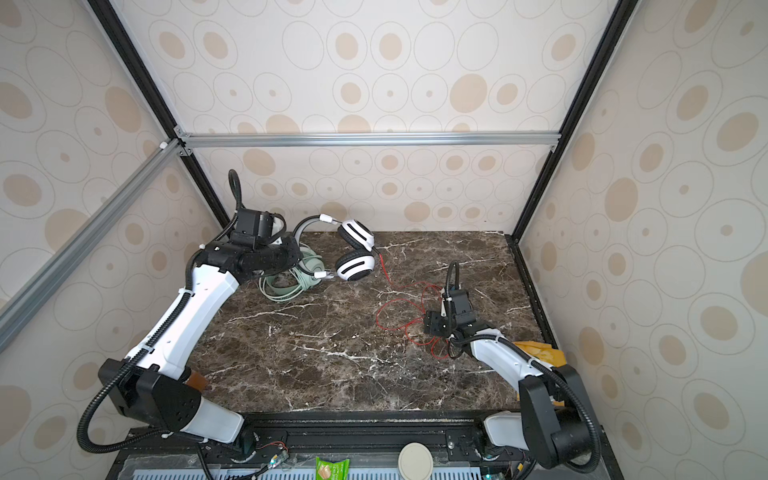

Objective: Wrap the headphones
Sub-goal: 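Raise the white headset with left toward the far side of the table, then hold the white headset up with left while right reaches for the red cable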

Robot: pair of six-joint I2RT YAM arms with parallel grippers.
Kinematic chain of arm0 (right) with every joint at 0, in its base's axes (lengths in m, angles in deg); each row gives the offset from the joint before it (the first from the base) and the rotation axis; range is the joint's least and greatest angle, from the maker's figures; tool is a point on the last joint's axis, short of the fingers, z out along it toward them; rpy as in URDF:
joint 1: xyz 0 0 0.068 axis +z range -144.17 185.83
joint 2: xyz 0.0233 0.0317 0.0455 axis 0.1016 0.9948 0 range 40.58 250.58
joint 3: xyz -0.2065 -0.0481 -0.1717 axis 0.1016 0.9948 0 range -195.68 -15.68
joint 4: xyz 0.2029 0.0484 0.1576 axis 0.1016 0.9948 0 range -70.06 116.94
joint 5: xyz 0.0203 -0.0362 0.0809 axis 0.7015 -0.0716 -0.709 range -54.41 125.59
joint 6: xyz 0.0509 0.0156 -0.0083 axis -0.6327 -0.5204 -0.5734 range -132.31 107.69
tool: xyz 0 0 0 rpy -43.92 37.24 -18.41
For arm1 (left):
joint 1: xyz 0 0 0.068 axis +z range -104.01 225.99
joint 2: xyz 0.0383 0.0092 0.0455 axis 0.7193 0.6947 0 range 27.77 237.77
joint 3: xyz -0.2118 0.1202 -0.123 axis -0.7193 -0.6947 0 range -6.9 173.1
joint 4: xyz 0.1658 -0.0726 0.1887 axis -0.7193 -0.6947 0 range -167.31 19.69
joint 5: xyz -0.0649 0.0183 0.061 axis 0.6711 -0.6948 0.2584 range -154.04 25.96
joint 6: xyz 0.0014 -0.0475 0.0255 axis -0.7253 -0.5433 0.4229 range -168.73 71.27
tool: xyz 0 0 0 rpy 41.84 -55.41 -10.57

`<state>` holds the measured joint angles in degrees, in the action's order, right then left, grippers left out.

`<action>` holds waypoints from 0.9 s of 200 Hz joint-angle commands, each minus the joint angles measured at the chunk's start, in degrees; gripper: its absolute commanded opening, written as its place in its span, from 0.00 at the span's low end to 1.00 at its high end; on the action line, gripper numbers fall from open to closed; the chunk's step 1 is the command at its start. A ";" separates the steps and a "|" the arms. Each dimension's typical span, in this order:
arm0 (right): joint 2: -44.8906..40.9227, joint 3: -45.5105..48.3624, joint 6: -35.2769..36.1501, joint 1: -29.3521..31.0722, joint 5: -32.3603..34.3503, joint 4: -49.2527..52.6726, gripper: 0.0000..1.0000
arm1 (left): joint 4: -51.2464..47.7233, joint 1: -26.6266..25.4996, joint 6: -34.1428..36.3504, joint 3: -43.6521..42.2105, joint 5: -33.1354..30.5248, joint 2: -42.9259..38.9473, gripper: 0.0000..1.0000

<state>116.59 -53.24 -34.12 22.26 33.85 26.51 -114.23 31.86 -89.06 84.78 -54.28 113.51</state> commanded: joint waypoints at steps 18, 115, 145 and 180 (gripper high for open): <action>6.56 -5.27 -1.10 -2.60 -1.39 -2.27 0.74 | 6.05 2.06 -2.55 0.35 3.56 -2.41 0.00; 21.49 -19.68 -0.78 -4.82 -10.27 -4.52 0.62 | 7.82 5.82 -3.14 -1.06 6.80 -2.94 0.00; 23.72 -21.35 0.81 -4.82 -7.84 -2.28 0.62 | 8.54 6.87 -3.39 -1.62 8.16 -3.02 0.00; 25.03 -19.96 0.23 -4.82 -7.03 -3.17 0.61 | 8.86 7.68 -3.65 -1.90 9.40 -2.94 0.00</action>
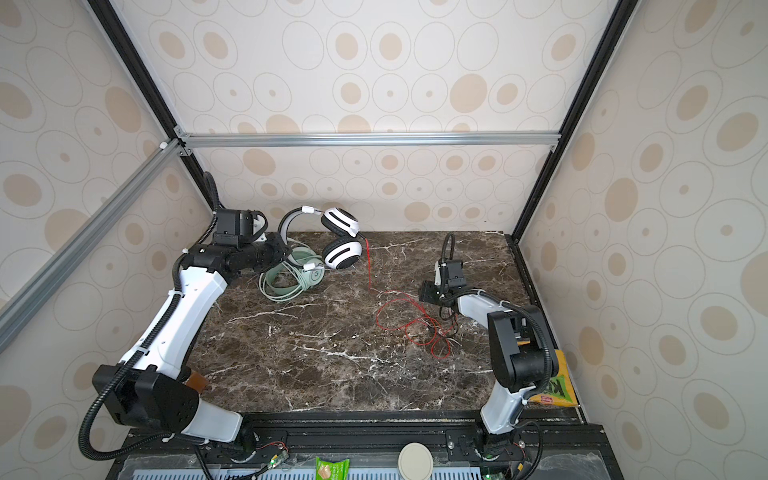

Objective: Wrap the headphones

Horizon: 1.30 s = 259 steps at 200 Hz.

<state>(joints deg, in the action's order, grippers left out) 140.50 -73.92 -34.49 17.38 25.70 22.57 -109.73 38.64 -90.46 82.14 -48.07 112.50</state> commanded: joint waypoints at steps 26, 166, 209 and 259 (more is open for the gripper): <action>1.18 1.61 0.32 0.05 0.07 -0.33 0.60 | 4.79 1.30 -2.52 0.35 4.10 -1.76 0.00; -1.31 2.71 7.89 4.18 -5.94 -0.96 0.59 | 7.66 2.17 -3.70 -2.24 6.23 -2.53 0.00; -0.87 0.86 10.20 7.89 -4.28 1.70 0.59 | 10.59 2.51 -4.62 -4.74 6.73 -3.93 0.00; 0.19 -0.15 12.03 10.43 -1.19 3.00 0.59 | 11.44 2.87 -4.93 -5.52 7.43 -3.94 0.00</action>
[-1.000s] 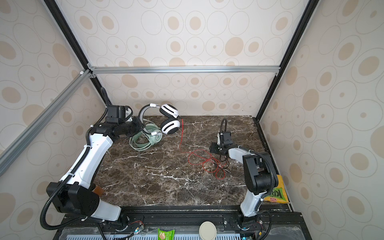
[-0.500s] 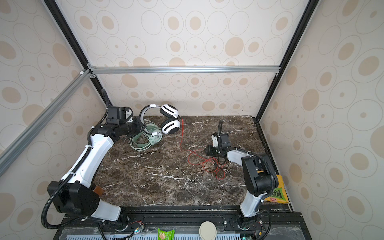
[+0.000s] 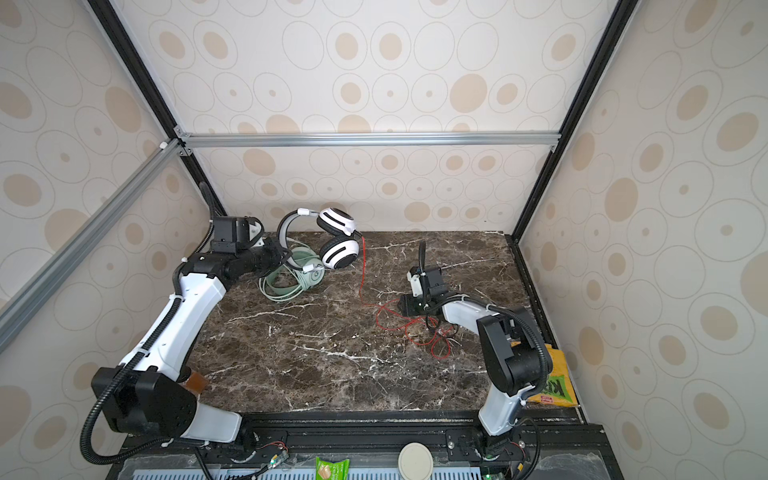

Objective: Wrap the headphones

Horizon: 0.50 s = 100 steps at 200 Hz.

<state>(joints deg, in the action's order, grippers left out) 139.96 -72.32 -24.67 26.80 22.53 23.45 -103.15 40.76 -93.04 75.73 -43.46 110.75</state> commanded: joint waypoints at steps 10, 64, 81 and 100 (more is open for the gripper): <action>1.31 -2.45 3.01 1.37 1.70 2.88 0.59 | 5.08 0.88 -2.37 0.83 3.29 -2.15 0.00; 4.17 -5.24 7.83 4.16 1.37 6.89 0.56 | 5.59 1.37 -2.51 0.44 4.07 -2.43 0.00; 4.82 -5.22 8.37 4.61 1.37 7.20 0.56 | 5.51 1.45 -2.54 0.43 4.42 -2.25 0.00; 5.24 -4.79 8.82 4.81 1.46 7.76 0.55 | 5.68 1.63 -2.59 0.43 4.72 -2.18 0.00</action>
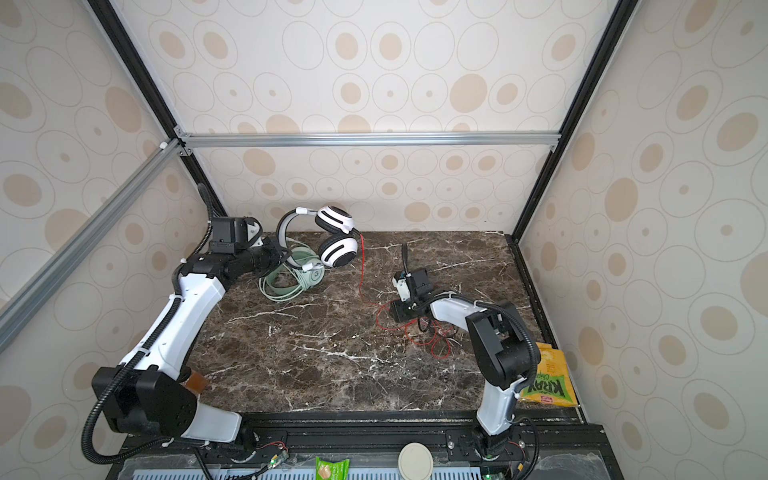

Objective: Wrap the headphones

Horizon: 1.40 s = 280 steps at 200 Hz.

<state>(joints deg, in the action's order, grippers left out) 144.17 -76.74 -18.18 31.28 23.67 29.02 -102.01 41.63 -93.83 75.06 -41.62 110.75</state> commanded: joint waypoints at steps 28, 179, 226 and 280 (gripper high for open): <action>0.15 1.57 2.70 0.41 0.88 1.73 0.55 | 4.54 0.89 -1.80 1.13 2.99 -2.22 0.00; -8.66 6.83 4.51 3.31 10.06 2.72 0.06 | 5.07 1.52 -2.03 0.78 3.93 -1.53 0.00; -17.35 7.13 4.71 5.75 13.26 6.50 0.05 | 5.47 1.53 -2.31 0.46 4.22 -1.02 0.00; -25.47 8.08 4.63 9.91 18.82 10.95 0.05 | 7.84 1.55 -2.51 -1.71 2.07 -2.16 0.00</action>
<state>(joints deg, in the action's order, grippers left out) 121.90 -70.09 -14.36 39.30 38.44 36.19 -99.43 42.66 -94.37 72.96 -39.98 110.75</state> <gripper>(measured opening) 0.056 0.064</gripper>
